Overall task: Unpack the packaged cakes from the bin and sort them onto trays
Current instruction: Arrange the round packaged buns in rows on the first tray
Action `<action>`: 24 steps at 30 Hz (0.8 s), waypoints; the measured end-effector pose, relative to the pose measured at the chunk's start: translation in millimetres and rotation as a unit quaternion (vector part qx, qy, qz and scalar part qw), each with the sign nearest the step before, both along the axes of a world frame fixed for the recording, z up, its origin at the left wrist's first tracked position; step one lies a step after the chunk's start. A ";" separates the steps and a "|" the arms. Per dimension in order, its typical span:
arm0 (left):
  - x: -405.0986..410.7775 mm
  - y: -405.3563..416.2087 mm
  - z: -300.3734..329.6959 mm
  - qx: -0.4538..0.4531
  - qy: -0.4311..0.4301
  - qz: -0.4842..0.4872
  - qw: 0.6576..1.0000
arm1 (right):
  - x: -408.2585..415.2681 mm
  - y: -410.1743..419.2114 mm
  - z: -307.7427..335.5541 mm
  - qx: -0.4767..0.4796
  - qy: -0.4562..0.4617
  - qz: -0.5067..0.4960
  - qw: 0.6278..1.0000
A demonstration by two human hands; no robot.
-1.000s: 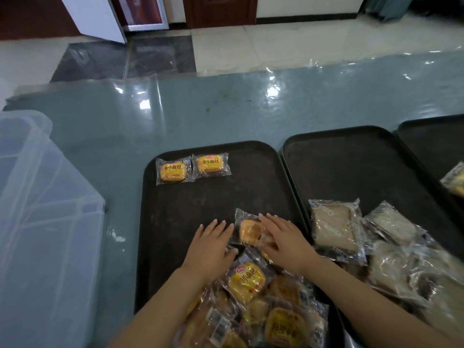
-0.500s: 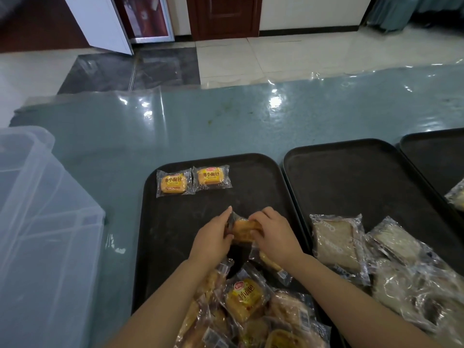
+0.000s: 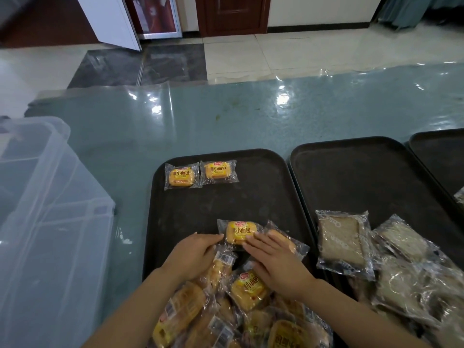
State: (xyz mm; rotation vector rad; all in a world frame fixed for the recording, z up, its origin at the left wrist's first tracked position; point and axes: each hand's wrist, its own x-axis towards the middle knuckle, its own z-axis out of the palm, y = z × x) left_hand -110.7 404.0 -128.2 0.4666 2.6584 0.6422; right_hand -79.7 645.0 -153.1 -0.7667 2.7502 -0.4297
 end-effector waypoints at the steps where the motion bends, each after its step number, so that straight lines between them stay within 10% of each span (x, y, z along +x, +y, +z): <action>1: 1.2 0.8 0.6 -0.013 -0.014 0.000 1.000 | -0.8 -0.4 1.0 0.006 -0.015 -0.008 1.000; 12: -28.0 22.7 -8.5 -0.218 -0.030 0.064 0.973 | -58.8 -1.2 11.8 0.114 -0.051 -0.155 0.980; 24: -40.4 17.4 -38.5 -0.200 -0.049 0.101 0.973 | -146.5 -0.1 -5.7 0.151 -0.027 -0.175 0.972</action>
